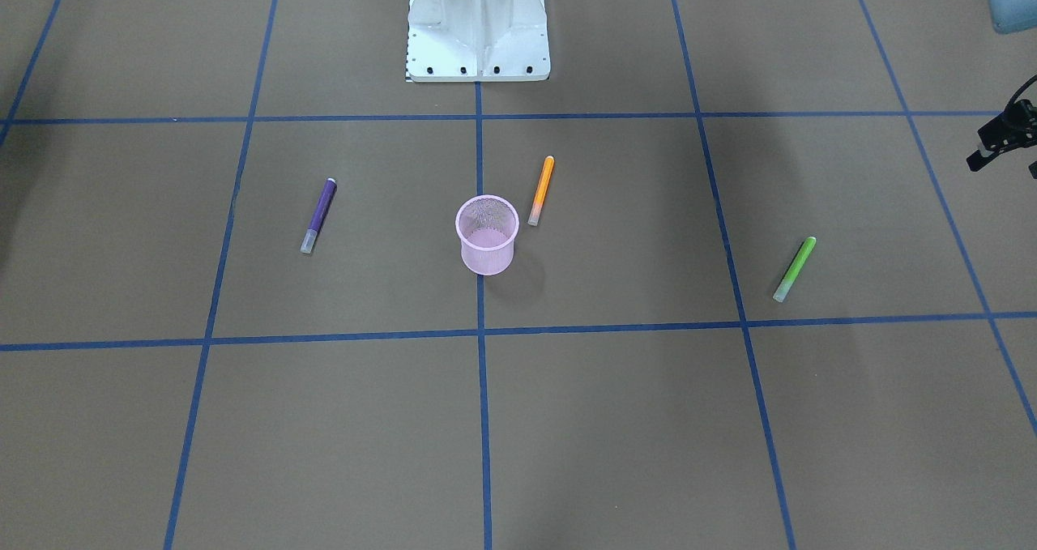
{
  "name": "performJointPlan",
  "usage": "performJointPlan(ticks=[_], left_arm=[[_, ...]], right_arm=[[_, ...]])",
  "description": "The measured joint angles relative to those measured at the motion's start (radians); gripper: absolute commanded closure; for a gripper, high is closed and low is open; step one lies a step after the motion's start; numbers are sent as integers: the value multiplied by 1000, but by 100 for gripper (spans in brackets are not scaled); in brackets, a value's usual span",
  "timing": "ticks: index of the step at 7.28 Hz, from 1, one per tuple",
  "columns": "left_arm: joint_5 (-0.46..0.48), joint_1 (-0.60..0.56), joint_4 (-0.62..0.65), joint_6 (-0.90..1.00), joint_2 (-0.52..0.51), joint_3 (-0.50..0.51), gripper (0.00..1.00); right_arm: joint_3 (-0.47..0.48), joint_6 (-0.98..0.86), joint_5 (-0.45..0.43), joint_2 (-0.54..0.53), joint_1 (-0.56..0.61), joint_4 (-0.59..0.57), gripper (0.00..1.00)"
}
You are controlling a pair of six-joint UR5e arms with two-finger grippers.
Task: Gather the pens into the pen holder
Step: 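Grasp the yellow pen with the right gripper, then carry the yellow pen with the right gripper over the lilac mesh cup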
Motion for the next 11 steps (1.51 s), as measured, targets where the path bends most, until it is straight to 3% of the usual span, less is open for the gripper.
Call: performJointPlan(ticks=[2, 3, 6, 7, 10, 11], left_arm=[[2, 0, 0, 4, 0, 1, 0], [3, 0, 0, 5, 0, 0, 0], [3, 0, -1, 6, 0, 0, 0], [3, 0, -1, 6, 0, 0, 0], [2, 0, -1, 4, 0, -12, 0], [1, 0, -1, 0, 1, -22, 0]], right_arm=[[-32, -27, 0, 27, -4, 0, 43], [-37, -32, 0, 32, -5, -1, 51], [-40, -36, 4, 30, -5, -1, 92], [-41, -37, 4, 29, -5, -1, 100], [-19, -18, 46, 34, 9, -11, 100], [36, 49, 78, 40, 16, -21, 100]])
